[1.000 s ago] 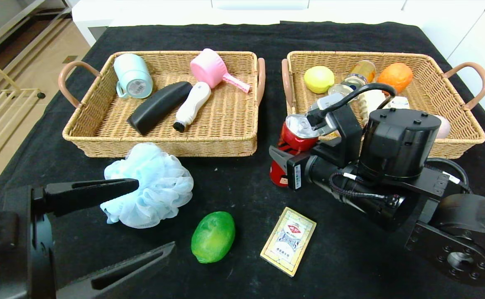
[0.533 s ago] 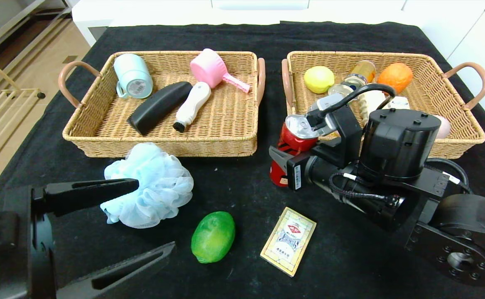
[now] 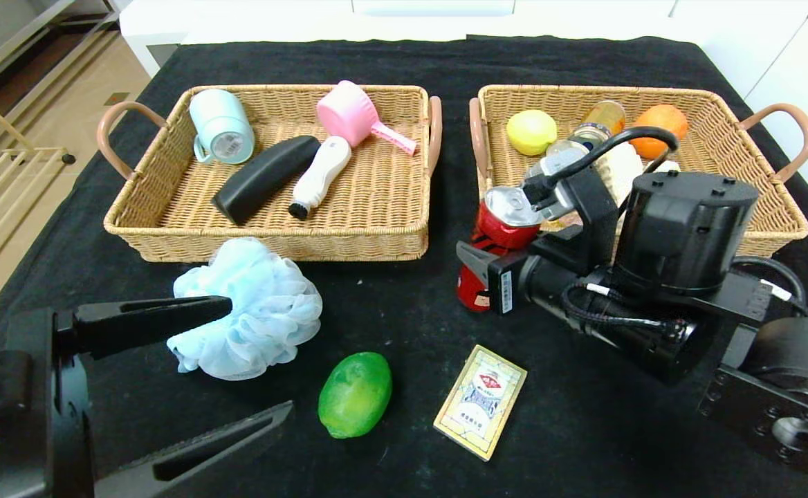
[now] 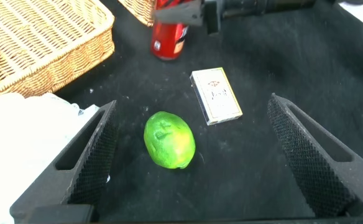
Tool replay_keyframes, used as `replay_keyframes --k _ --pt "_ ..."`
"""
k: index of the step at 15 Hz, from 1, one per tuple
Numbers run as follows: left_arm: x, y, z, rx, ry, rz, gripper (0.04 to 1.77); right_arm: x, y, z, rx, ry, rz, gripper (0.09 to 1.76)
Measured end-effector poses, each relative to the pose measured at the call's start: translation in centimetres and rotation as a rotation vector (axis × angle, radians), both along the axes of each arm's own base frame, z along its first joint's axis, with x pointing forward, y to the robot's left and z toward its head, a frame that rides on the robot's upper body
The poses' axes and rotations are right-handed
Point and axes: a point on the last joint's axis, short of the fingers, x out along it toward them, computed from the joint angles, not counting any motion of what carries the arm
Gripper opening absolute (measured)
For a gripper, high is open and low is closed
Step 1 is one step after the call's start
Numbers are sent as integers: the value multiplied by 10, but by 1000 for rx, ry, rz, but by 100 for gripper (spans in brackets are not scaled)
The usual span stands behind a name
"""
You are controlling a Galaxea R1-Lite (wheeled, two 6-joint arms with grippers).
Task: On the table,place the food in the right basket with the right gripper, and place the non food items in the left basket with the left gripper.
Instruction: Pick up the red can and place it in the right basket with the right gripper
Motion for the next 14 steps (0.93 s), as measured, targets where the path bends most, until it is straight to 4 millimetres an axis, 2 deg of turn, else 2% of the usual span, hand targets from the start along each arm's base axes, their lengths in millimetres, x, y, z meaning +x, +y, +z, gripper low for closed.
replay_keyframes --k 7,11,14 --pt "2 -1 -2 6 9 0 172 -25 -26 48 79 -71 -3 102" --pt "3 -2 -4 12 17 0 172 -23 -44 68 96 -78 -72 102" --pt "4 -3 -4 14 18 0 172 -19 -49 82 123 -110 -97 102"
